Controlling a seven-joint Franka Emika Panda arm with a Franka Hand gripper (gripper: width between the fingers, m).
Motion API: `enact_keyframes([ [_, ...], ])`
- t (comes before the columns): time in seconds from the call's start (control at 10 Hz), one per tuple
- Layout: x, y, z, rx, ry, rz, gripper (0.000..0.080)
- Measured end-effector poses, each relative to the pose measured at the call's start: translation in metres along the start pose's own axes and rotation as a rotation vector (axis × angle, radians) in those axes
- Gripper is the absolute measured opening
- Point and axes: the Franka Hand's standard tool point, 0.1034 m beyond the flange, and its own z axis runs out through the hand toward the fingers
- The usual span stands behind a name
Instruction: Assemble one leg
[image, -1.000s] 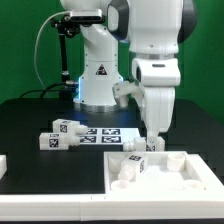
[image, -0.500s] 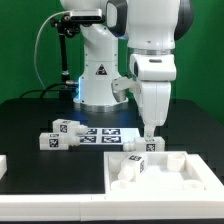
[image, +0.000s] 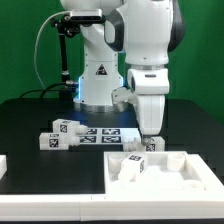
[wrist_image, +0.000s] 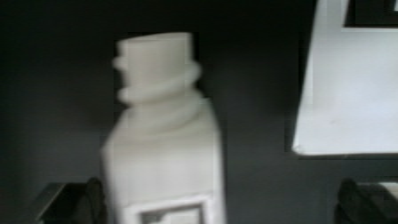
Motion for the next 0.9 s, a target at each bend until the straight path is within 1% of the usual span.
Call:
enact_keyframes([
  [0.1, -0.0034, 0.0001, 0.0038, -0.003, 0.006, 0.011, 0.0649],
  [0.3, -0.0034, 0.0006, 0.0032, -0.003, 0.005, 0.012, 0.0637],
  [0.5, -0.0036, 0.0006, 0.0034, -0.002, 0.005, 0.013, 0.0280],
  [0.8, -0.0035, 0.0006, 0.0034, -0.005, 0.006, 0.051, 0.0284],
  [0.9, -0.0020, 0.0004, 0.0032, -0.020, 0.014, 0.123, 0.0284],
])
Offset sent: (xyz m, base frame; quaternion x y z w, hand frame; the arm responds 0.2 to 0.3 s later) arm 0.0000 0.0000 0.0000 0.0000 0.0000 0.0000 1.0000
